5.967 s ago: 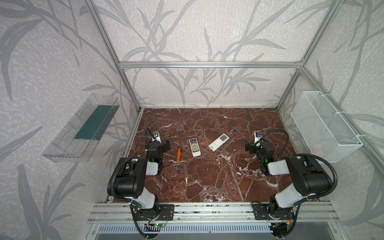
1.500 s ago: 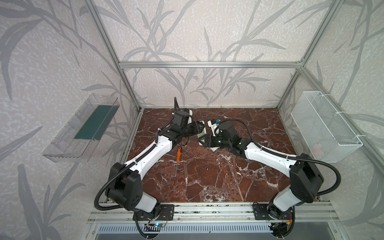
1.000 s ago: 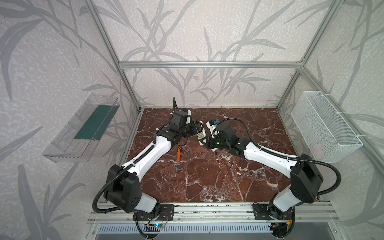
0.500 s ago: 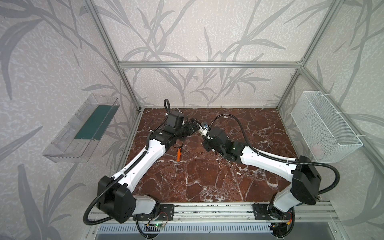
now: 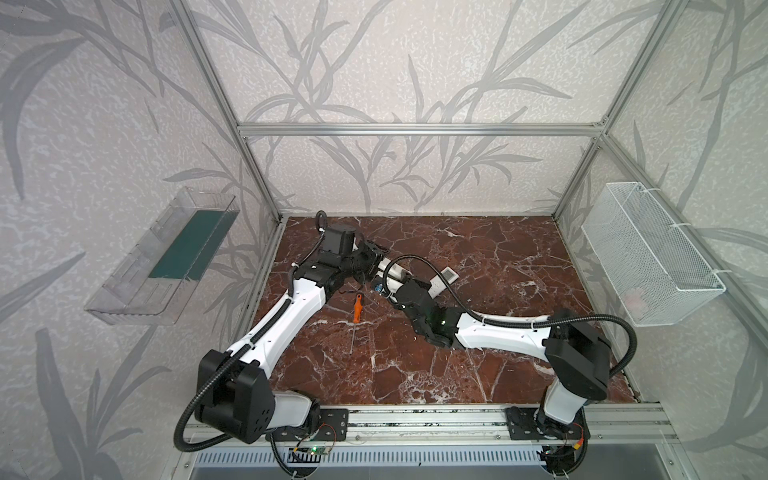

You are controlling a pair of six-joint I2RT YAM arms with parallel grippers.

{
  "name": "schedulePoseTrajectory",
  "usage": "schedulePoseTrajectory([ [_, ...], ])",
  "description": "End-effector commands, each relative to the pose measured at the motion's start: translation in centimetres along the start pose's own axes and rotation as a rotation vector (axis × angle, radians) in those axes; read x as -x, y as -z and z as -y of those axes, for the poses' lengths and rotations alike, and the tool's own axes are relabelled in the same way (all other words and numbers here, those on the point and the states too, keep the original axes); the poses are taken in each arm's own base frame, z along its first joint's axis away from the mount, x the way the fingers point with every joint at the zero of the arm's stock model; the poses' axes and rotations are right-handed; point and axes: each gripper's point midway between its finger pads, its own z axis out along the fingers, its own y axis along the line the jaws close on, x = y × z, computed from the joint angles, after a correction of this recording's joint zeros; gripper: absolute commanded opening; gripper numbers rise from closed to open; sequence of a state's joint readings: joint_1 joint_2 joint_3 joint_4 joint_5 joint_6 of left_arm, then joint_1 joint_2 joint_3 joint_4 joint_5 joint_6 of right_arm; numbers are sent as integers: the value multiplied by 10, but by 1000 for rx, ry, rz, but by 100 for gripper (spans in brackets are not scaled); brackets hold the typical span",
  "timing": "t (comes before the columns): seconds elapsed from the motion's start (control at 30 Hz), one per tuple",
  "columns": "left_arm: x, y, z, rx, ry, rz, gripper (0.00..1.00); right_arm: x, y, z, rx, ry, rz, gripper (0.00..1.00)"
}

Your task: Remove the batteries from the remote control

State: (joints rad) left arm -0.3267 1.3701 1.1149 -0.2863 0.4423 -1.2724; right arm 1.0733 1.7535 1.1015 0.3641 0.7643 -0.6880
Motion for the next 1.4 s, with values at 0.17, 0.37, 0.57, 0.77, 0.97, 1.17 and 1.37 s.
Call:
schedulePoseTrajectory([
  [0.17, -15, -2, 8, -67, 36, -92, 25, 20, 5, 12, -83, 63, 72, 16],
  [0.37, -10, 4, 16, -116, 28, -69, 9, 25, 13, 13, -60, 40, 99, 36],
  [0.57, 4, 16, 30, -216, -14, -1, 0, 33, 36, 29, 28, -141, 143, 66],
  [0.77, 24, 32, 36, -262, -125, 101, 0, 34, 77, 51, 189, -371, 145, 72],
  [0.97, 40, 51, 47, -317, -314, 241, 0, 27, 119, 99, 303, -725, 161, 73],
  [1.17, 29, 73, 80, -539, -499, 299, 0, 5, 107, 133, 520, -1231, 75, 74],
  [1.37, 17, 87, 104, -686, -521, 268, 0, 32, 91, 134, 761, -1576, 182, 74],
])
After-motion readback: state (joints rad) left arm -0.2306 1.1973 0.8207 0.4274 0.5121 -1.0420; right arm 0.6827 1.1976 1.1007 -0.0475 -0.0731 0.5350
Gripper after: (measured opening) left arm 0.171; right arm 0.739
